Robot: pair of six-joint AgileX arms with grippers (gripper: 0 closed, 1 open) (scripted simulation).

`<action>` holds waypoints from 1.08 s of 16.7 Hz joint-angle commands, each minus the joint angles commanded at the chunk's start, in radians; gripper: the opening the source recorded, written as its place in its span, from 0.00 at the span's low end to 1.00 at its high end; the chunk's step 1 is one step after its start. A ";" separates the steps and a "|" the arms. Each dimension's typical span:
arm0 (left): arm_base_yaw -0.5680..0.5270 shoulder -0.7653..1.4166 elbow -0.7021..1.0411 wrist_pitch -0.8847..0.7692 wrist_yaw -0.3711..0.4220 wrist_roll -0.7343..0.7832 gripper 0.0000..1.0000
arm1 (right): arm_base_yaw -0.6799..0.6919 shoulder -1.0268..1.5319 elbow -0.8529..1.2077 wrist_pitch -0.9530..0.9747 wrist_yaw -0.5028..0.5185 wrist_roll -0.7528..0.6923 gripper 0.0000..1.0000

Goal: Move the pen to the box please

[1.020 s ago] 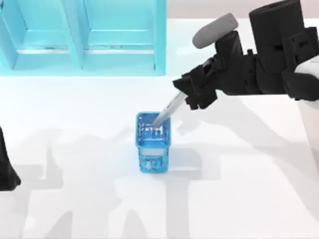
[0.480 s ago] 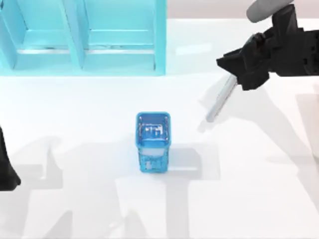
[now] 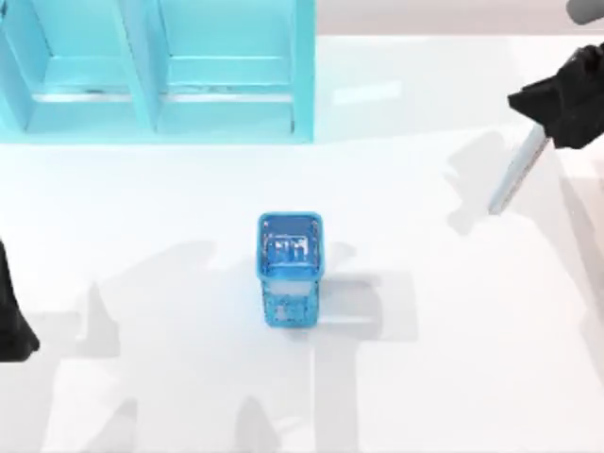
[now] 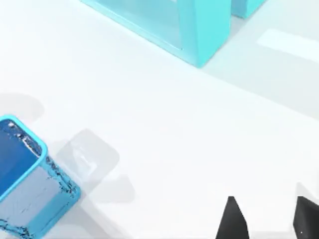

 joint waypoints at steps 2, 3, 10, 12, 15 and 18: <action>0.000 0.000 0.000 0.000 0.000 0.000 1.00 | -0.145 -0.027 0.019 -0.086 -0.014 -0.085 0.00; 0.000 0.000 0.000 0.000 0.000 0.000 1.00 | -0.225 -0.043 0.028 -0.131 -0.021 -0.130 0.00; 0.000 0.000 0.000 0.000 0.000 0.000 1.00 | -0.687 -0.172 0.058 -0.407 -0.056 -0.405 0.00; 0.000 0.000 0.000 0.000 0.000 0.000 1.00 | -0.736 -0.193 0.058 -0.443 -0.056 -0.442 0.00; 0.000 0.000 0.000 0.000 0.000 0.000 1.00 | -0.744 -0.198 0.057 -0.449 -0.056 -0.449 0.00; 0.000 0.000 0.000 0.000 0.000 0.000 1.00 | -0.739 -0.192 0.053 -0.444 -0.054 -0.446 0.00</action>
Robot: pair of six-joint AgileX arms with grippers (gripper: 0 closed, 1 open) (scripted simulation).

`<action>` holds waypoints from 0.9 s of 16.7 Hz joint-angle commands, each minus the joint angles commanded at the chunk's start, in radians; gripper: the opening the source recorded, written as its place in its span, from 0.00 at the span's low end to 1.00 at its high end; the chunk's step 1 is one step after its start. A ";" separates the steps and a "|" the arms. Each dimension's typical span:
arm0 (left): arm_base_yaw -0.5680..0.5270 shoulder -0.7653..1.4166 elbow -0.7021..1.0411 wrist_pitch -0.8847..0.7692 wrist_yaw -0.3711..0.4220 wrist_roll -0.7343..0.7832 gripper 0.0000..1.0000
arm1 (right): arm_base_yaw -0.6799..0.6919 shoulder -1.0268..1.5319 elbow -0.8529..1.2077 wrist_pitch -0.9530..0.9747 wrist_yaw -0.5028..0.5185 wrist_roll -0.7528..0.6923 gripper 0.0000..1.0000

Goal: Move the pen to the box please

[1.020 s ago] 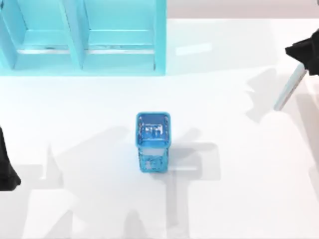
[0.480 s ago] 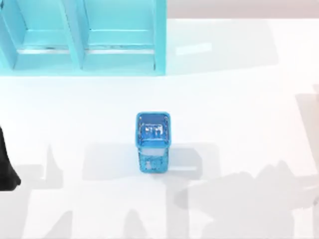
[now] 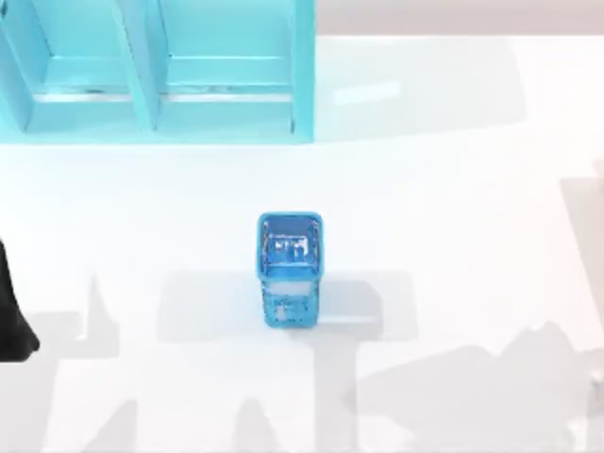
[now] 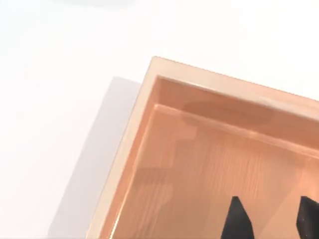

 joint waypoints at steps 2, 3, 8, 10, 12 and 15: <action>0.000 0.000 0.000 0.000 0.000 0.000 1.00 | 0.009 0.005 -0.031 0.036 0.009 0.010 0.00; 0.000 0.000 0.000 0.000 0.000 0.000 1.00 | 0.016 0.008 -0.055 0.069 0.015 0.018 0.00; 0.000 0.000 0.000 0.000 0.000 0.000 1.00 | 0.063 0.035 -0.192 0.268 0.037 0.060 0.00; 0.000 0.000 0.000 0.000 0.000 0.000 1.00 | 0.068 0.037 -0.213 0.293 0.044 0.067 0.00; 0.000 0.000 0.000 0.000 0.000 0.000 1.00 | 0.068 0.037 -0.213 0.293 0.044 0.067 0.00; 0.000 0.000 0.000 0.000 0.000 0.000 1.00 | 0.068 0.037 -0.213 0.293 0.044 0.067 0.15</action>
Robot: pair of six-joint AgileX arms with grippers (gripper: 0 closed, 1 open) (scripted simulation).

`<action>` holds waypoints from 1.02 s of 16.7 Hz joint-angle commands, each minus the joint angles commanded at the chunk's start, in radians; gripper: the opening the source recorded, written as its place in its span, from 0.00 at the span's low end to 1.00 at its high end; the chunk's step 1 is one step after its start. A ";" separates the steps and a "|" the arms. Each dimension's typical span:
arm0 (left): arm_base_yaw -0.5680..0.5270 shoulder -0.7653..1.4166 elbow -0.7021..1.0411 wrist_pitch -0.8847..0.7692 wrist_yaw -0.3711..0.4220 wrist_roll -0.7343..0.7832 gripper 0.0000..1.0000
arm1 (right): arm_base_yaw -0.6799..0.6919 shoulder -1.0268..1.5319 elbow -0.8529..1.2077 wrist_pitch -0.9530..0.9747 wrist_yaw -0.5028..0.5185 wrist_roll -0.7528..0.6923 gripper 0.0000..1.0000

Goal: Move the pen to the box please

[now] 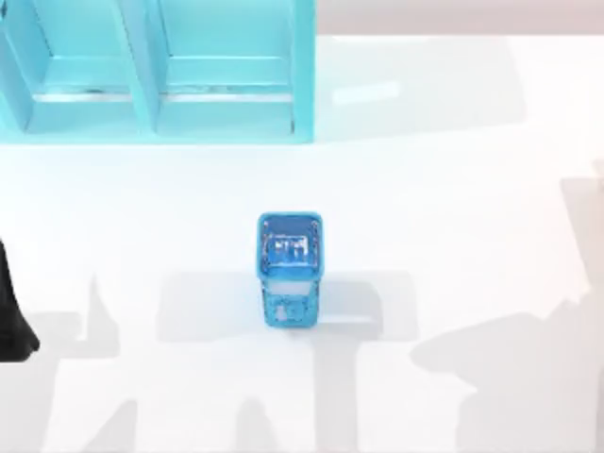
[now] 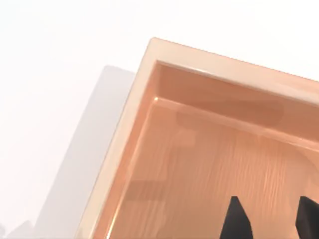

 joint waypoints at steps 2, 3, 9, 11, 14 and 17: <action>0.000 0.000 0.000 0.000 0.000 0.000 1.00 | 0.000 0.000 0.000 0.000 0.000 0.000 0.30; 0.000 0.000 0.000 0.000 0.000 0.000 1.00 | 0.000 0.000 0.000 0.000 0.000 0.000 0.38; 0.000 0.000 0.000 0.000 0.000 0.000 1.00 | 0.000 0.000 0.000 0.000 0.000 0.000 0.83; 0.000 0.000 0.000 0.000 0.000 0.000 1.00 | 0.000 0.000 0.000 0.000 0.000 0.000 0.98; 0.000 0.000 0.000 0.000 0.000 0.000 1.00 | 0.000 0.000 0.000 0.000 0.000 0.000 1.00; 0.000 0.000 0.000 0.000 0.000 0.000 1.00 | 0.000 0.000 0.000 0.000 0.000 0.000 1.00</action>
